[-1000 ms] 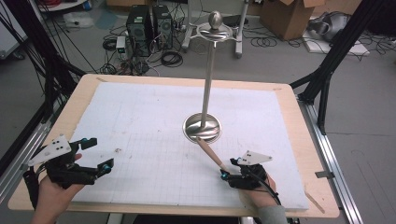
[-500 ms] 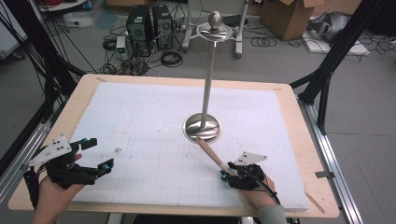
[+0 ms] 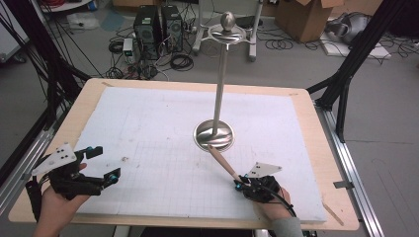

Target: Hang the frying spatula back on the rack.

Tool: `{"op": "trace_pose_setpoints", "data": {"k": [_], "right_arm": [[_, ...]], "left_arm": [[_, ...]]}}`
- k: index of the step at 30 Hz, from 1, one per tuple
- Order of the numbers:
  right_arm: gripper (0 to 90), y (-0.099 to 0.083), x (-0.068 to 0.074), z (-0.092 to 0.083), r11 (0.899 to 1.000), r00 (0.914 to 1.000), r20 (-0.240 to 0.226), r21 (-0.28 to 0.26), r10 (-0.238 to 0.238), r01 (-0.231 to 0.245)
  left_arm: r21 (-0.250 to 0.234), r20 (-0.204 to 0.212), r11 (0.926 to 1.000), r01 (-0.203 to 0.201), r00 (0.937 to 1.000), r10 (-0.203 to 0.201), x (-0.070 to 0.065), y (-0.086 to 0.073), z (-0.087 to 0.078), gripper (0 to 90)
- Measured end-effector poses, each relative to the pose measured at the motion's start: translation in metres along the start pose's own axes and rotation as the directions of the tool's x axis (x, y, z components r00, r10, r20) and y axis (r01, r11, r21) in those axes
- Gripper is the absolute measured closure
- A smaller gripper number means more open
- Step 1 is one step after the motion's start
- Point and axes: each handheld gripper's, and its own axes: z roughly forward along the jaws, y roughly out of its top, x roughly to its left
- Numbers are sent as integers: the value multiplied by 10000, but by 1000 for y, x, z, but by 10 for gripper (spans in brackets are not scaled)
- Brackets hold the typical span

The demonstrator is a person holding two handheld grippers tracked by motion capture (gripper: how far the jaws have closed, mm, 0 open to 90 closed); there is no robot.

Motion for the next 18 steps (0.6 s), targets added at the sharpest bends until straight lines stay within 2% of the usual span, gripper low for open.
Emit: {"op": "trace_pose_setpoints", "data": {"k": [13, 18], "right_arm": [[775, 0, -1, -1, 9997, 9996, -161, -39, 240, -240], [777, 0, -2, -2, 9998, 9995, -261, -80, 193, -195]], "left_arm": [[-41, 20, 10000, 41, 10000, -41, 0, 0, 0, 18], [-5, 13, 10000, 44, 10000, -44, 0, 0, 0, 18]]}}
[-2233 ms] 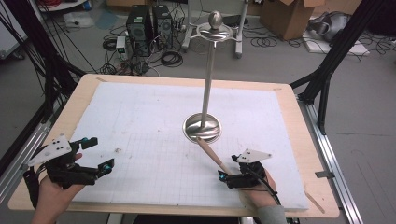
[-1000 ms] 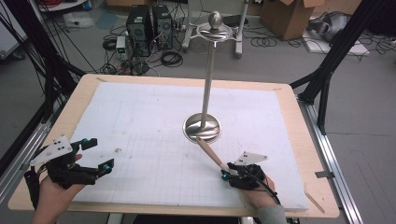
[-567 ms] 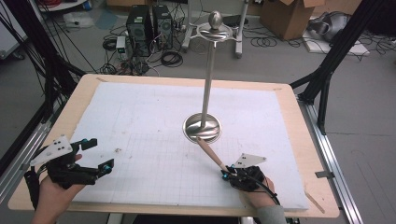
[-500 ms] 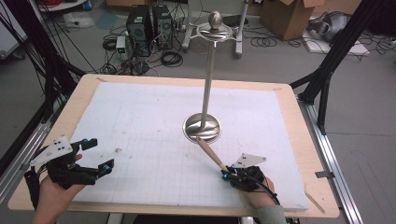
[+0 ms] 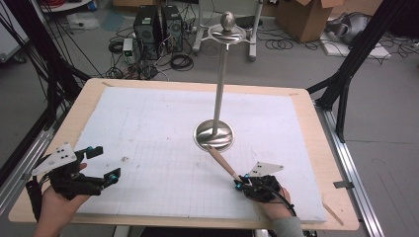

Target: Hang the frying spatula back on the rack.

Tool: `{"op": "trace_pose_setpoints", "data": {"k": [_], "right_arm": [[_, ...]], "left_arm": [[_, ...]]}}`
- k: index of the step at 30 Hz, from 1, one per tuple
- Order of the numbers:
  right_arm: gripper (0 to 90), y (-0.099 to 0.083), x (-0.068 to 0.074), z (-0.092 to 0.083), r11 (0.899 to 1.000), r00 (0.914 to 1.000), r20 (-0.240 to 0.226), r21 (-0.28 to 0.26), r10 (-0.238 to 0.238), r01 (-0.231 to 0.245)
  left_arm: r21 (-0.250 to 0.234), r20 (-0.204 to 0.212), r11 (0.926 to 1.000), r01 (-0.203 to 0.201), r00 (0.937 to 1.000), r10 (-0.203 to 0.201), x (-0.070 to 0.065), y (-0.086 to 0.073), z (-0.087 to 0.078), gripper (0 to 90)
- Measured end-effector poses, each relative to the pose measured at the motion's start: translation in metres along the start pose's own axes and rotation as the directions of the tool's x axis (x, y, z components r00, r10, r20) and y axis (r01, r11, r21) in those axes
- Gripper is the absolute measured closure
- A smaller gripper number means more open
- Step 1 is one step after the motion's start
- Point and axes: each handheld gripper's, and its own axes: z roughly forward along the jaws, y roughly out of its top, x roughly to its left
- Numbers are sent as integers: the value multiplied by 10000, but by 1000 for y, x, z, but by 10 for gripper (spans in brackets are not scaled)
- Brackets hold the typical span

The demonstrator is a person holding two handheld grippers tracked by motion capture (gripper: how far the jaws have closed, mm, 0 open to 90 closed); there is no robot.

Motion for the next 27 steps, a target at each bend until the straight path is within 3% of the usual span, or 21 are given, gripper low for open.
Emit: {"op": "trace_pose_setpoints", "data": {"k": [13, 27], "right_arm": [[778, 3, -4, -10, 9981, 9995, -262, -589, 151, -167], [778, 9, -12, -24, 9859, 9973, -564, -1584, 461, -545]], "left_arm": [[30, -10, 10000, 30, 10000, -30, 1, -1, 0, 18], [-37, -34, 9999, 97, 9999, -97, 2, -1, -1, 18]]}}
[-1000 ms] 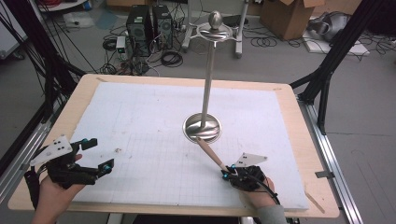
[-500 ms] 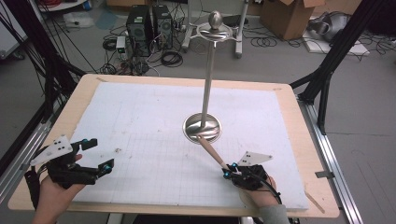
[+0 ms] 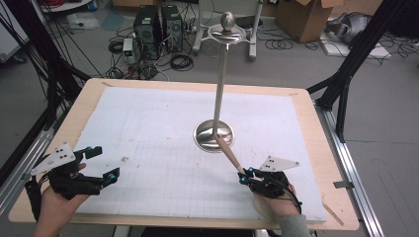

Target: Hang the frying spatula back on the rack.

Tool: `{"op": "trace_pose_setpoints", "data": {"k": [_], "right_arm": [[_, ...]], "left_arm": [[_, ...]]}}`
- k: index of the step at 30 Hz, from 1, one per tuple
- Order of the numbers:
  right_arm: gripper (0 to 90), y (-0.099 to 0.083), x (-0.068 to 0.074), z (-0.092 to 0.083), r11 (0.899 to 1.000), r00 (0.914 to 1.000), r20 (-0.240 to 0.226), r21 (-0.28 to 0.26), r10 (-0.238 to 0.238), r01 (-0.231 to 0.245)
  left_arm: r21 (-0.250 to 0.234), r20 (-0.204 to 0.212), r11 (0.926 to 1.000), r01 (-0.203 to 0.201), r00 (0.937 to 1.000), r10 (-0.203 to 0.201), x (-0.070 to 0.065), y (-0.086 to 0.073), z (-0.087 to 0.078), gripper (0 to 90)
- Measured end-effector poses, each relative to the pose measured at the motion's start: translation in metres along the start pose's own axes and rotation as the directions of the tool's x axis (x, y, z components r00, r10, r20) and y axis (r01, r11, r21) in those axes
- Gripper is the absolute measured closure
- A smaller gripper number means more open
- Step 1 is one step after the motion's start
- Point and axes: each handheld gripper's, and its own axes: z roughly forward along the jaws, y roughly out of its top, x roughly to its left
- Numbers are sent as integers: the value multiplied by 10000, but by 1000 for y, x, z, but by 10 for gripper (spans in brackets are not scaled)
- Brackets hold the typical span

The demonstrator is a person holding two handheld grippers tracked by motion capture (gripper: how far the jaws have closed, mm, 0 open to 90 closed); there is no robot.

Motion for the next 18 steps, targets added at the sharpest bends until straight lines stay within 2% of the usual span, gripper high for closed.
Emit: {"op": "trace_pose_setpoints", "data": {"k": [9, 18], "right_arm": [[779, 8, -2, -10, 9985, 10000, -71, -542, 39, -43], [779, 20, 0, -21, 9949, 9996, -221, -999, -148, 126]], "left_arm": [[64, -18, 10000, -11, 10000, 11, 0, -1, 1, 18], [69, -35, 10000, -5, 10000, 5, -1, -1, 1, 18]]}}
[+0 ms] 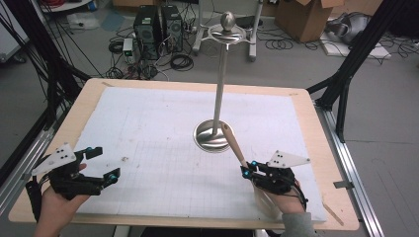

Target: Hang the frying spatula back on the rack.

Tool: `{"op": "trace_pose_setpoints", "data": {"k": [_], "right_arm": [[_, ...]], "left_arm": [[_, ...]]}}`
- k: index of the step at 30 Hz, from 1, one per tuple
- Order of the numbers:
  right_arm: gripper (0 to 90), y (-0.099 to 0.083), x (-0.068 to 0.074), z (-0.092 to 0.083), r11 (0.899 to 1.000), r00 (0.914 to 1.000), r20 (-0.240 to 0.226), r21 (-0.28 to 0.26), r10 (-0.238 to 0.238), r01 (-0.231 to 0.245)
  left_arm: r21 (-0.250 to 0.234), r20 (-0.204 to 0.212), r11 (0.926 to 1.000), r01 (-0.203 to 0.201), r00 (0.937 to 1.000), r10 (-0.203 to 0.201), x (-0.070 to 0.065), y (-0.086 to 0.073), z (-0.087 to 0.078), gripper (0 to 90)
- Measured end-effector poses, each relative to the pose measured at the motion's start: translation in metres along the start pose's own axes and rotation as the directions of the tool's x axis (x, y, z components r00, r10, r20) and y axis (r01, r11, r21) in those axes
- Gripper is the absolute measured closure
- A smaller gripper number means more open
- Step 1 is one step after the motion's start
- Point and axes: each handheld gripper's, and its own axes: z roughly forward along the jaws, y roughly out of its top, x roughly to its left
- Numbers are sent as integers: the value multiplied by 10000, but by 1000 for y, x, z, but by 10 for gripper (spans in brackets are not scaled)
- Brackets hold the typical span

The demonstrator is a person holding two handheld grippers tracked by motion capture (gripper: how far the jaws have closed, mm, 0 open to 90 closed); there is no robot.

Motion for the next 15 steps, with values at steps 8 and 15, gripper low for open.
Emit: {"op": "trace_pose_setpoints", "data": {"k": [8, 15], "right_arm": [[779, 9, -5, -10, 10000, 10000, 57, -80, -58, 58], [779, 27, -7, -19, 9992, 9993, 109, -194, -356, 358]], "left_arm": [[6, 18, 10000, -31, 10000, 31, -1, 0, 0, 18], [126, 86, 9999, -58, 9999, 57, -2, -1, 3, 18]]}}
